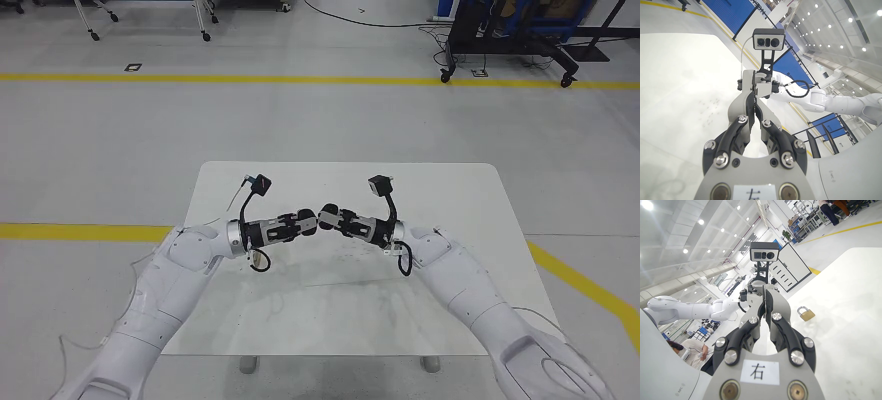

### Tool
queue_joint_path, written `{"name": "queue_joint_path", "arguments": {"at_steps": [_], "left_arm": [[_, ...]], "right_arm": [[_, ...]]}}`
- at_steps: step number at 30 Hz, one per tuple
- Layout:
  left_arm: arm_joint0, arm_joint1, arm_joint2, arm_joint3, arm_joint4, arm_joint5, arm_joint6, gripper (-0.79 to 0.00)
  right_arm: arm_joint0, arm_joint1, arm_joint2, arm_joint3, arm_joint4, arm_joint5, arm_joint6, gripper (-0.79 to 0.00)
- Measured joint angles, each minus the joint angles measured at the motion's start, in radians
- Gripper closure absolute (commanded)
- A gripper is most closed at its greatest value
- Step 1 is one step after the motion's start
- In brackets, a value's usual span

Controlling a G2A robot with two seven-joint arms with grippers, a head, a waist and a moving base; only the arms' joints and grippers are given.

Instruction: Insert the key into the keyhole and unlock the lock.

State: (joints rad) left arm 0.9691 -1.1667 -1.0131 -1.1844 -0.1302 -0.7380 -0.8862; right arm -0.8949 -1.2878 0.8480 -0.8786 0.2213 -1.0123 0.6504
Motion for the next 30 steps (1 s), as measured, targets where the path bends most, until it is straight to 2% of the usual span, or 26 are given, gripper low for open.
{"name": "queue_joint_path", "arguments": {"at_steps": [1, 2, 3, 20, 24, 29, 30], "left_arm": [[0.001, 0.001, 0.0, -0.001, 0.001, 0.0, 0.001, 0.0], [0.001, 0.001, -0.001, -0.001, 0.002, 0.0, 0.002, 0.0], [0.002, 0.001, -0.002, -0.001, 0.003, -0.001, 0.003, 0.0], [0.014, 0.017, -0.015, -0.041, 0.067, -0.009, -0.006, 0.0], [-0.011, 0.032, -0.021, -0.072, 0.169, 0.011, -0.099, 0.0], [-0.054, 0.054, -0.023, -0.106, 0.137, 0.095, -0.295, 0.0], [-0.061, 0.059, -0.017, -0.113, 0.128, 0.114, -0.314, 0.0]], "right_arm": [[0.0, 0.0, 0.001, 0.0, -0.002, 0.0, -0.001, -0.2], [0.0, 0.0, 0.001, -0.001, -0.003, 0.0, -0.002, -0.32], [-0.001, 0.0, 0.002, -0.001, -0.004, 0.0, -0.003, -0.785], [-0.003, 0.0, 0.007, -0.003, -0.017, 0.006, -0.011, -0.785], [-0.016, 0.014, 0.012, -0.022, -0.125, 0.061, 0.016, -0.785], [-0.044, 0.031, 0.035, -0.065, -0.144, 0.04, 0.04, -0.779], [-0.048, 0.033, 0.037, -0.075, -0.144, 0.042, 0.045, -0.659]]}}
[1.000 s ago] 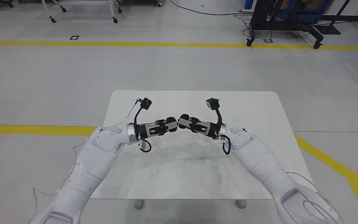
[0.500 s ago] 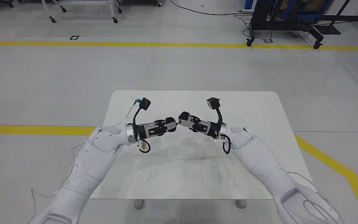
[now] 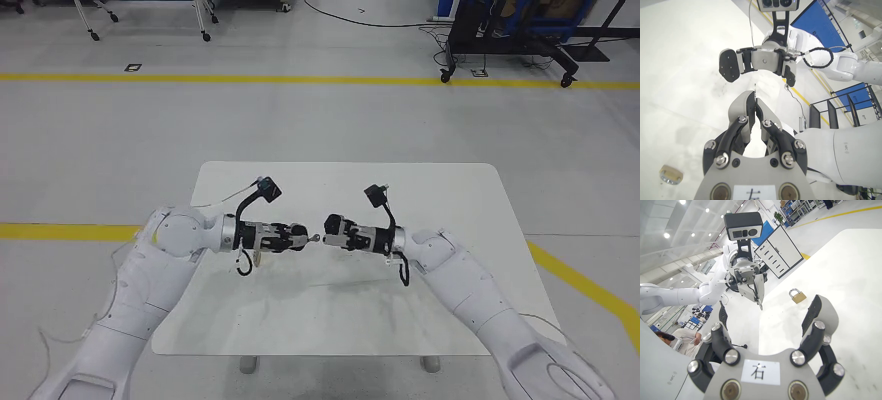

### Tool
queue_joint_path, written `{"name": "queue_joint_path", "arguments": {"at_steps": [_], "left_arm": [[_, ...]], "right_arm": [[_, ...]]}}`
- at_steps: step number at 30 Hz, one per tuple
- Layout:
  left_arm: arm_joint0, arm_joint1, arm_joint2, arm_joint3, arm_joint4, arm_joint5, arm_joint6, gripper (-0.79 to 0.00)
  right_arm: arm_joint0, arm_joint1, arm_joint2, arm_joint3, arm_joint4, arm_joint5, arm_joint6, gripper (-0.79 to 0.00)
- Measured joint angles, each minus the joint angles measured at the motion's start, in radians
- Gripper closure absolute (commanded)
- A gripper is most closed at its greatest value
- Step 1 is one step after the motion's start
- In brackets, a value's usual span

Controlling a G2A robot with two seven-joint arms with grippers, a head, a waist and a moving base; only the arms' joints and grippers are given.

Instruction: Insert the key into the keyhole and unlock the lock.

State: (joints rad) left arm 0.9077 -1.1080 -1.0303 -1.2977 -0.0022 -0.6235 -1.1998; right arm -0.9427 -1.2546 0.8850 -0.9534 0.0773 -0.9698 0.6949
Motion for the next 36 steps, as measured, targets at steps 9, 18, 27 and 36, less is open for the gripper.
{"name": "queue_joint_path", "arguments": {"at_steps": [9, 18, 27, 36], "left_arm": [[-0.031, 0.023, 0.062, -0.013, -0.033, 0.011, -0.008, 0.0], [-0.053, 0.04, 0.103, 0.01, -0.063, -0.008, 0.011, 0.0], [-0.066, 0.053, 0.128, 0.028, -0.096, -0.034, 0.037, 0.0], [-0.077, 0.06, 0.154, 0.034, -0.092, -0.047, 0.05, 0.0]], "right_arm": [[-0.011, 0.008, -0.005, -0.029, 0.047, 0.007, 0.054, -0.354], [-0.003, 0.012, -0.021, -0.028, 0.109, 0.011, 0.13, -0.286], [0.004, 0.012, -0.034, -0.023, 0.128, 0.023, 0.151, 0.0], [0.006, 0.013, -0.042, -0.017, 0.14, 0.019, 0.164, 0.0]]}}
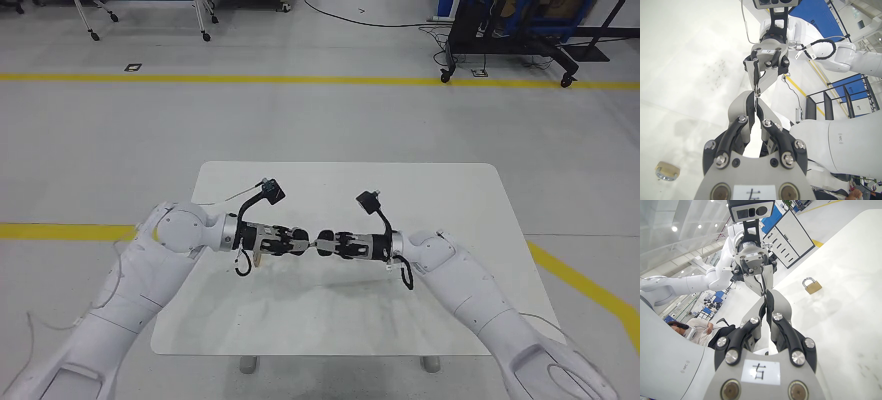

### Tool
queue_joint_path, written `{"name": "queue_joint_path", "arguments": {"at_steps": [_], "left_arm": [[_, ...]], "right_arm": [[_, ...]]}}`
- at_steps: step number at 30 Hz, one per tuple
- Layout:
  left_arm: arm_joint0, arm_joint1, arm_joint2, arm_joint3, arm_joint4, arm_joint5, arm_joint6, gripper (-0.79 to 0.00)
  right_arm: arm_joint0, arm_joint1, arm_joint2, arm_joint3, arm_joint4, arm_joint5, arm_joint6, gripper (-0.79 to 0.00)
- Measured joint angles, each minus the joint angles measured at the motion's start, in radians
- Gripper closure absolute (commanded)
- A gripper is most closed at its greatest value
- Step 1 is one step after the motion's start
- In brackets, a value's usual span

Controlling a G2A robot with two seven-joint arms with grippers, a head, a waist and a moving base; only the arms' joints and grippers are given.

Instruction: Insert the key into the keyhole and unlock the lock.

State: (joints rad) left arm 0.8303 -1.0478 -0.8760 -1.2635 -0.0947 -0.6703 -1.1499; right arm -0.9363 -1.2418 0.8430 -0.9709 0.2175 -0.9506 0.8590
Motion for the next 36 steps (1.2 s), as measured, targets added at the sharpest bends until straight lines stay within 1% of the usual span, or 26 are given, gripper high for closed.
{"name": "queue_joint_path", "arguments": {"at_steps": [1, 2, 3, 7, 12, 15, 16, 18, 19, 21, 23, 24, 25, 28, 30, 31, 33, 34, 36], "left_arm": [[-0.001, 0.0, 0.002, 0.003, -0.001, -0.002, 0.002, 0.0], [-0.002, 0.001, 0.003, 0.005, -0.002, -0.003, 0.003, -0.529], [-0.003, 0.001, 0.004, 0.006, -0.004, -0.004, 0.004, -0.785], [-0.004, 0.005, 0.001, 0.012, -0.016, -0.009, 0.009, -0.785], [0.005, 0.015, -0.02, 0.017, -0.02, -0.029, 0.029, -0.785], [0.02, 0.032, -0.061, 0.025, -0.024, -0.044, 0.044, -0.785], [0.028, 0.042, -0.086, 0.029, -0.015, -0.051, 0.051, -0.785], [0.045, 0.06, -0.137, 0.026, 0.031, -0.058, 0.069, -0.785], [0.063, 0.074, -0.176, 0.01, 0.091, -0.055, 0.093, -0.785], [0.107, 0.095, -0.237, -0.043, 0.2, -0.037, 0.142, -0.785], [0.182, 0.119, -0.313, -0.133, 0.334, 0.001, 0.201, -0.785], [0.22, 0.129, -0.344, -0.177, 0.392, 0.02, 0.224, -0.785], [0.275, 0.14, -0.382, -0.24, 0.466, 0.044, 0.248, -0.785], [0.403, 0.159, -0.448, -0.379, 0.628, 0.114, 0.276, -0.785], [0.462, 0.164, -0.456, -0.447, 0.729, 0.166, 0.282, -0.785], [0.493, 0.165, -0.448, -0.483, 0.804, 0.2, 0.286, -0.785], [0.524, 0.164, -0.421, -0.519, 0.911, 0.251, 0.299, -0.785], [0.536, 0.161, -0.397, -0.531, 0.966, 0.274, 0.308, -0.668], [0.538, 0.157, -0.364, -0.534, 1.012, 0.287, 0.31, -0.376]], "right_arm": [[0.0, 0.001, 0.0, 0.001, 0.001, -0.001, 0.002, 0.0], [0.0, 0.001, -0.001, 0.001, 0.002, -0.001, 0.005, 0.0], [0.0, 0.002, -0.002, 0.001, 0.002, -0.001, 0.009, 0.0], [0.002, 0.003, -0.007, -0.005, -0.002, 0.0, 0.01, 0.0], [-0.002, 0.008, 0.001, -0.01, -0.004, -0.032, -0.021, 0.0], [-0.011, 0.016, 0.019, -0.035, -0.012, -0.062, -0.057, 0.0], [-0.021, 0.021, 0.037, -0.058, -0.012, -0.063, -0.071, 0.0], [-0.044, 0.03, 0.073, -0.095, -0.019, -0.062, -0.093, 0.0], [-0.063, 0.037, 0.1, -0.12, -0.026, -0.062, -0.113, 0.0], [-0.093, 0.045, 0.142, -0.161, -0.039, -0.062, -0.145, 0.0], [-0.127, 0.053, 0.188, -0.206, -0.062, -0.062, -0.182, 0.0], [-0.141, 0.055, 0.205, -0.228, -0.07, -0.062, -0.198, 0.0], [-0.16, 0.057, 0.226, -0.255, -0.08, -0.062, -0.219, 0.0], [-0.2, 0.06, 0.277, -0.303, -0.115, -0.062, -0.28, 0.0], [-0.218, 0.059, 0.305, -0.321, -0.141, -0.062, -0.331, 0.0], [-0.229, 0.058, 0.325, -0.335, -0.162, -0.062, -0.374, 0.0], [-0.247, 0.055, 0.348, -0.356, -0.195, -0.062, -0.438, 0.0], [-0.253, 0.054, 0.354, -0.362, -0.205, -0.062, -0.467, 0.0], [-0.253, 0.054, 0.354, -0.362, -0.205, -0.062, -0.468, 0.0]]}}
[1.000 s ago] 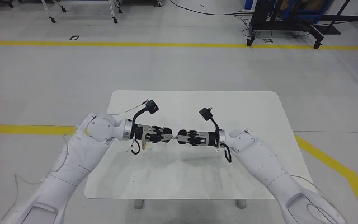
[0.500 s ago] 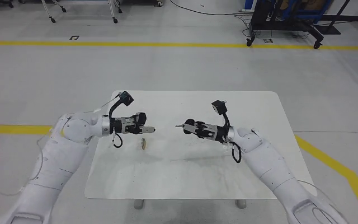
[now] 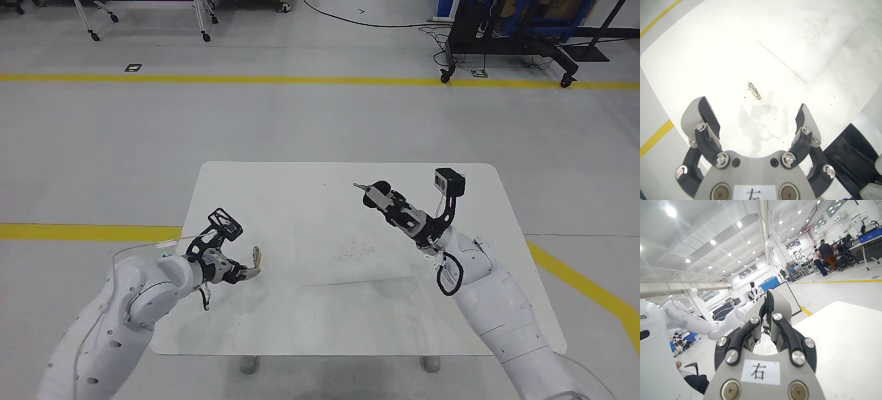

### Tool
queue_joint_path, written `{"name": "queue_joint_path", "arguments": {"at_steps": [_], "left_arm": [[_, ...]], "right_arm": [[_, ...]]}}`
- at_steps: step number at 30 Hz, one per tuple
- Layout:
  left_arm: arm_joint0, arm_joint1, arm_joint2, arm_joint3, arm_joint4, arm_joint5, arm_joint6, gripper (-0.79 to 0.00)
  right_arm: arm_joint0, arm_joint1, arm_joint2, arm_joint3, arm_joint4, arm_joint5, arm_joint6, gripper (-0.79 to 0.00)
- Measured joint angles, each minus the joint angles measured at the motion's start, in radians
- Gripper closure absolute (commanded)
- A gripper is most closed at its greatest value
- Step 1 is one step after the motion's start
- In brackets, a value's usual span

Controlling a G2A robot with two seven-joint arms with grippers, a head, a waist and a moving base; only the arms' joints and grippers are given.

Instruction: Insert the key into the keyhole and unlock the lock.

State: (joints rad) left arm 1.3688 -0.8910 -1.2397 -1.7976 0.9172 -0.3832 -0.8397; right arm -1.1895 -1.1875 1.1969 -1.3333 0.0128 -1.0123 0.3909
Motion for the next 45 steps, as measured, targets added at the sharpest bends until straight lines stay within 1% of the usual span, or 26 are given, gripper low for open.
{"name": "queue_joint_path", "arguments": {"at_steps": [1, 5, 7, 12, 19, 25, 33, 38, 40, 45], "left_arm": [[-0.004, -0.002, 0.017, 0.0, 0.019, 0.009, -0.004, -0.351], [-0.02, -0.011, 0.065, -0.004, 0.076, 0.055, -0.033, -0.36], [-0.032, -0.016, 0.085, 0.002, 0.082, 0.075, -0.044, -0.348], [-0.082, -0.031, 0.129, 0.049, 0.064, 0.106, -0.062, -0.317], [-0.157, -0.055, 0.19, 0.118, 0.057, 0.154, -0.083, -0.302], [-0.193, -0.07, 0.227, 0.158, 0.072, 0.186, -0.089, -0.289], [-0.222, -0.084, 0.252, 0.193, 0.066, 0.186, -0.095, -0.252], [-0.251, -0.094, 0.268, 0.223, 0.062, 0.181, -0.107, -0.215], [-0.263, -0.098, 0.272, 0.235, 0.058, 0.18, -0.11, -0.212], [-0.279, -0.104, 0.277, 0.255, 0.051, 0.176, -0.113, -0.172]], "right_arm": [[0.001, 0.0, -0.001, 0.001, 0.001, 0.0, 0.007, 0.0], [0.001, 0.0, -0.001, 0.001, 0.002, 0.0, 0.01, 0.0], [0.001, 0.0, -0.001, 0.001, 0.002, 0.0, 0.01, 0.0], [0.001, 0.0, -0.001, 0.001, 0.002, 0.0, 0.01, 0.0], [0.001, 0.0, -0.001, 0.001, 0.002, 0.0, 0.01, 0.0], [0.001, 0.0, -0.001, 0.001, 0.002, 0.0, 0.01, 0.0], [0.001, 0.0, -0.001, 0.001, 0.002, 0.0, 0.01, 0.0], [0.001, 0.0, -0.001, 0.001, 0.002, 0.0, 0.01, 0.0], [0.001, 0.0, -0.001, 0.001, 0.002, 0.0, 0.01, 0.0], [0.001, 0.0, -0.001, 0.001, 0.002, 0.0, 0.01, 0.0]]}}
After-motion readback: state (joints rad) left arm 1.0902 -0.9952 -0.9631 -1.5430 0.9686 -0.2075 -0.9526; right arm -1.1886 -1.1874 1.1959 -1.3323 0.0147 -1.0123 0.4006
